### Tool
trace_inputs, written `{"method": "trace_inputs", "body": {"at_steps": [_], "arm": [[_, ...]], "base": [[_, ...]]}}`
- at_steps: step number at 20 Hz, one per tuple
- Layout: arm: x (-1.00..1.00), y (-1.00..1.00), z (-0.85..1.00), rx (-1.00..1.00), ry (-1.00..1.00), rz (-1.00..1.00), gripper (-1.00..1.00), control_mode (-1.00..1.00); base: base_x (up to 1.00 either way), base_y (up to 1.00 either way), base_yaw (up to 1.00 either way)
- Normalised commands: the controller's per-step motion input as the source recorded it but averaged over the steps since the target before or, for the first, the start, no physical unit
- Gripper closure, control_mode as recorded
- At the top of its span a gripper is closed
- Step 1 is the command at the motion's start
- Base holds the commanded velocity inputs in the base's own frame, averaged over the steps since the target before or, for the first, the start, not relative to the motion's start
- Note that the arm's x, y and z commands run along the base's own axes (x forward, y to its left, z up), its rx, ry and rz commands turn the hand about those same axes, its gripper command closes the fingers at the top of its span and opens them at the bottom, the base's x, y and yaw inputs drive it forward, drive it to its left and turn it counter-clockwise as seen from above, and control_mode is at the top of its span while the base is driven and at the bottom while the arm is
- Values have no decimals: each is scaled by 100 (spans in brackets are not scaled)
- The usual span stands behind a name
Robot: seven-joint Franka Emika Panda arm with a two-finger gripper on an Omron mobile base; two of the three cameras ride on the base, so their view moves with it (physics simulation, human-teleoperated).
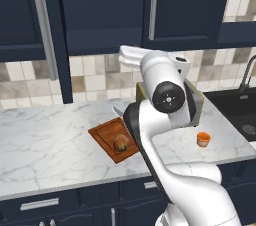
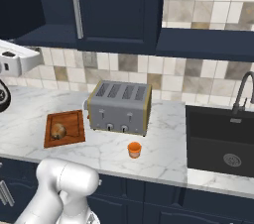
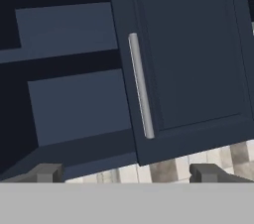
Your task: Pick the bread, place it on the cutting board, pick the jam, place it on the counter, and close the cabinet.
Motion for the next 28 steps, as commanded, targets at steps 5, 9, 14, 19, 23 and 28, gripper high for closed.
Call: {"method": "trace_inputs", "body": {"at_steps": [5, 9, 14, 19, 23, 28], "arm": [[-24, 26, 4, 0, 0, -1, -100, -100], [-31, 30, 8, 0, 0, -2, -100, -100], [-36, 27, 13, 0, 0, -2, -100, -100], [-36, 26, 9, 0, 0, -2, -100, -100], [-34, 31, 0, 0, 0, -1, -100, -100], [-32, 34, 0, 0, 0, 0, -100, -100]], "base": [[0, 0, 0], [0, 0, 0], [0, 0, 0], [0, 0, 0], [0, 0, 0], [0, 0, 0]]}}
